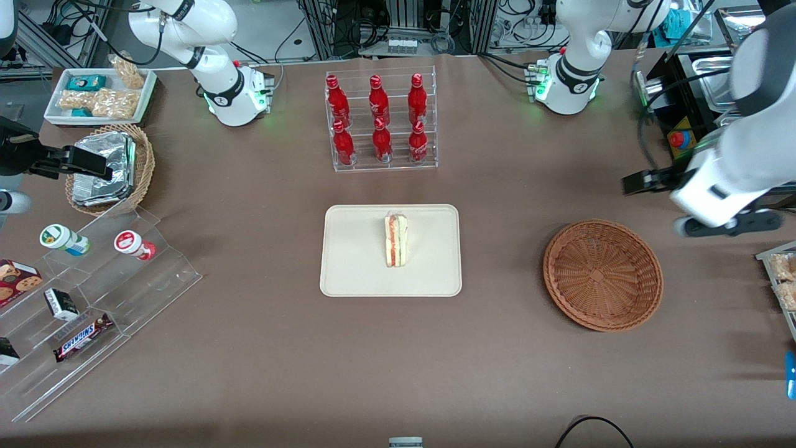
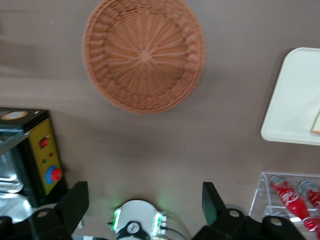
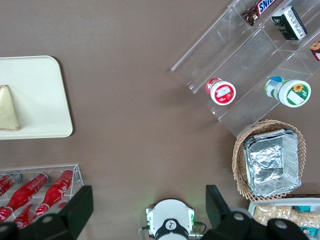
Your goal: Place sandwich from basket to tray
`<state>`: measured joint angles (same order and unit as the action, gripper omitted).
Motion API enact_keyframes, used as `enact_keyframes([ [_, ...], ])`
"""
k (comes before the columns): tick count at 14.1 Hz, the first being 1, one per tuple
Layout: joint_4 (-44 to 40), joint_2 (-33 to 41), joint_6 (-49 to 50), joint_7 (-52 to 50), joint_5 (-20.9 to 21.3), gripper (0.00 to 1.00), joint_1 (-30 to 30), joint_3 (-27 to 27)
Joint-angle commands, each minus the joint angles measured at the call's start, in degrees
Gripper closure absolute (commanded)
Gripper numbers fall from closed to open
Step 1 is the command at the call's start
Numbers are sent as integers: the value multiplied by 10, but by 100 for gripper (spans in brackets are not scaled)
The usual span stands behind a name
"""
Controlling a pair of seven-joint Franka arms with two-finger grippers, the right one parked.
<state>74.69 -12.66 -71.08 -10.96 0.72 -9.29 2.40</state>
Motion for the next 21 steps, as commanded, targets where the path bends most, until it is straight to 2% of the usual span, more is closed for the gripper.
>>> enact_keyframes([
  [1, 15, 25, 5, 9, 7, 0, 3, 1],
  [5, 4, 22, -2, 1, 2, 0, 2, -1],
  [10, 15, 55, 20, 2, -3, 0, 2, -1],
  [12, 26, 63, 27, 9, 3, 0, 2, -1],
  [16, 107, 120, -32, 15, 0, 0, 5, 1],
  [21, 106, 123, -35, 10, -4, 0, 6, 0],
])
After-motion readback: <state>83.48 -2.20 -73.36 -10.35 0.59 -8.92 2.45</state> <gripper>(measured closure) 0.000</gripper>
